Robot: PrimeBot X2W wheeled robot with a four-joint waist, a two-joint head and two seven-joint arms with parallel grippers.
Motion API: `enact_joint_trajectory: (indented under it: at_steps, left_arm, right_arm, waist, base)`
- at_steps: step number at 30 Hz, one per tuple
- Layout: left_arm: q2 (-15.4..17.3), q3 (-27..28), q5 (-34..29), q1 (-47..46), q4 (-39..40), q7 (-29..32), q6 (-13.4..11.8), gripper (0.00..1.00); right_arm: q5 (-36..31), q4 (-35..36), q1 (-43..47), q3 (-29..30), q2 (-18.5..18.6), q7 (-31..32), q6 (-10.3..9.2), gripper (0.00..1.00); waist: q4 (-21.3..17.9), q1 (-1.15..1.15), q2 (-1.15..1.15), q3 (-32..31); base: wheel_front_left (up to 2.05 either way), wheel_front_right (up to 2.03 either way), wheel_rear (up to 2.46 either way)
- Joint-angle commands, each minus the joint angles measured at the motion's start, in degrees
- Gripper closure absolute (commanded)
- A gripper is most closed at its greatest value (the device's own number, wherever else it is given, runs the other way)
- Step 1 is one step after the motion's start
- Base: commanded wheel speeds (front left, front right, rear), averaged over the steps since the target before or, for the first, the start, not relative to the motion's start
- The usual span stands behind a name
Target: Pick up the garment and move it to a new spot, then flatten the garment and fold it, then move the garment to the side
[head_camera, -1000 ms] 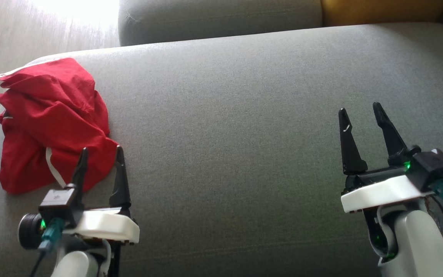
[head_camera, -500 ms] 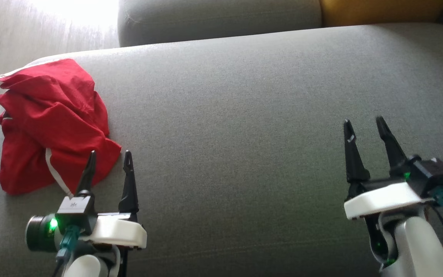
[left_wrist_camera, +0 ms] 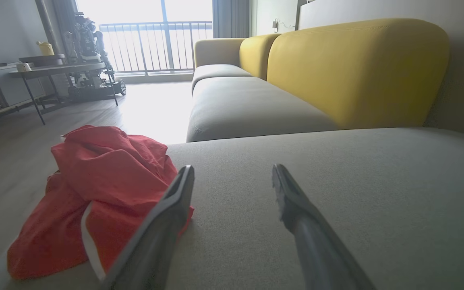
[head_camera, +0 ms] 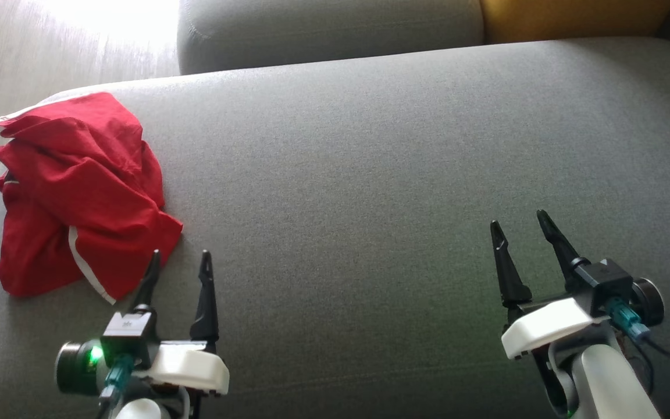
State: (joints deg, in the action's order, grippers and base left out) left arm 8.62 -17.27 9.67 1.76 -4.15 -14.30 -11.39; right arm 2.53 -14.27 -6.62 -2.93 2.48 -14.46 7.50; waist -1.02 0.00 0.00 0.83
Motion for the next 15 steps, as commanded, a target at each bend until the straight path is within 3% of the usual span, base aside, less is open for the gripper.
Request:
enact_joint_trajectory:
  at_steps: [1,15]
  left_arm:
    - [-0.1,2.6,-0.4,-2.3,1.1,-0.7,0.8,0.00]
    - [-2.4,5.4,-3.2,-2.3,-1.1,-0.7,4.2,0.00]
  right_arm:
    - [0.4,1.4,-3.0,-1.5,0.4,-0.5,-0.01,0.00]
    - [1.2,1.2,-3.1,-1.8,0.4,-0.5,-0.01,0.00]
  waist:
    - [0.0,0.00,0.00,0.0]
    - [0.1,0.00,0.00,0.0]
  base:
    - [0.00,0.00,0.00]
    - [0.00,0.00,0.00]
